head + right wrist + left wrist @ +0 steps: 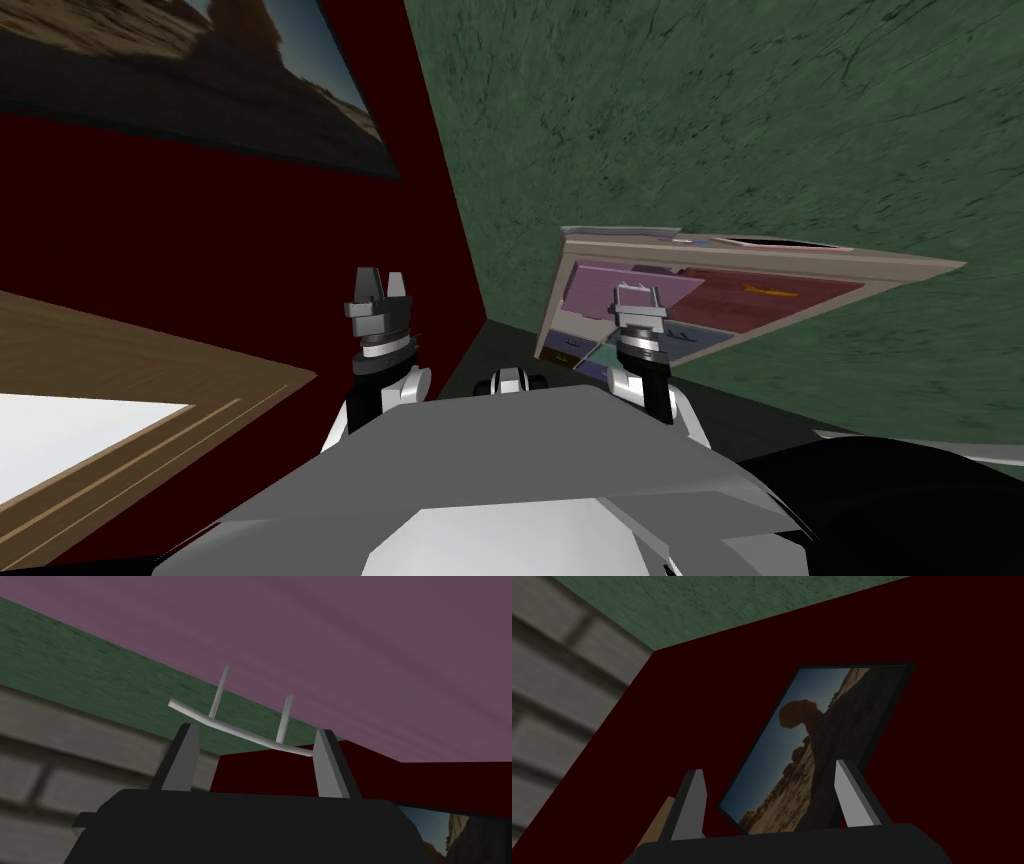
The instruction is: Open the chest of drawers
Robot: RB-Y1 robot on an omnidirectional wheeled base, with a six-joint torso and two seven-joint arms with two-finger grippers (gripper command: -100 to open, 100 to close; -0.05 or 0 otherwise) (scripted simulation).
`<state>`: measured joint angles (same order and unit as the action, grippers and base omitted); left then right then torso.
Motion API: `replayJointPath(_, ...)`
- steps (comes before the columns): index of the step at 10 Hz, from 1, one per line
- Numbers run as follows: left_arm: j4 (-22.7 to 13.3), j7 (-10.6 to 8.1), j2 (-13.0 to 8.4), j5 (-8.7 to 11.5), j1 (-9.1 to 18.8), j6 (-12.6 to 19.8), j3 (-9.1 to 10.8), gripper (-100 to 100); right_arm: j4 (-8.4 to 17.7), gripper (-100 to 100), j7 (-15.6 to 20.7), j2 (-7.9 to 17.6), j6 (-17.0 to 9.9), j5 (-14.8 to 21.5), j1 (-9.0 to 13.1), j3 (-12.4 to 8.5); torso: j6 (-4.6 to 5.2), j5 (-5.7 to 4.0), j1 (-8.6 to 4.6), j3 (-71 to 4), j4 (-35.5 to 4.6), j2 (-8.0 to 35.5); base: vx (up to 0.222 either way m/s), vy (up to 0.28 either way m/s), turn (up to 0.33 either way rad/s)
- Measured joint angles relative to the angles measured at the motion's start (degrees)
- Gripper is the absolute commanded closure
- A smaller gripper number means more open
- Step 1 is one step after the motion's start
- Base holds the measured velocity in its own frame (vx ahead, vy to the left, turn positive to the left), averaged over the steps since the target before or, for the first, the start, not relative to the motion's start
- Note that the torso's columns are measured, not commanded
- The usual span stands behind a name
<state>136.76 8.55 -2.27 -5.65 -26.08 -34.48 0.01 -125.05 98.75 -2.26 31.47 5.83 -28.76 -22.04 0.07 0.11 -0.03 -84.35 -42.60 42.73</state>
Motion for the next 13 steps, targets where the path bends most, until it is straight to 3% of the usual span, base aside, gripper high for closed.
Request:
replayJointPath(3,0.0,0.0,0.0,0.0,0.0,0.0,0.0,0,-0.3,100,0.1,0.1,-0.3,-0.1,-0.4,0.3,0.06,-0.08,-0.05,0.0,0.1,0.0,-0.159,0.067,-0.033)
replayJointPath(4,0.0,0.0,0.0,0.0,0.0,0.0,0.0,0,-0.5,-100,0.0,0.2,-0.3,-0.3,-0.6,0.4,0.11,-0.06,-0.08,0.1,0.0,0.1,-0.08,0.034,0.004)
replayJointPath(6,0.0,0.0,0.0,0.0,0.0,0.0,0.01,0,-3.3,-100,0.1,0.4,-2.8,-0.9,-1.9,0.4,0.01,0.09,-0.04,-0.4,0.1,-0.7,0.028,-0.015,0.053)
replayJointPath(13,0.0,0.0,0.0,0.0,0.0,0.0,0.01,0,-12.3,-100,0.7,1.2,-11.6,-2.7,-2.8,0.0,0.1,0.08,0.09,0.1,0.0,0.1,0.015,-0.016,0.02)
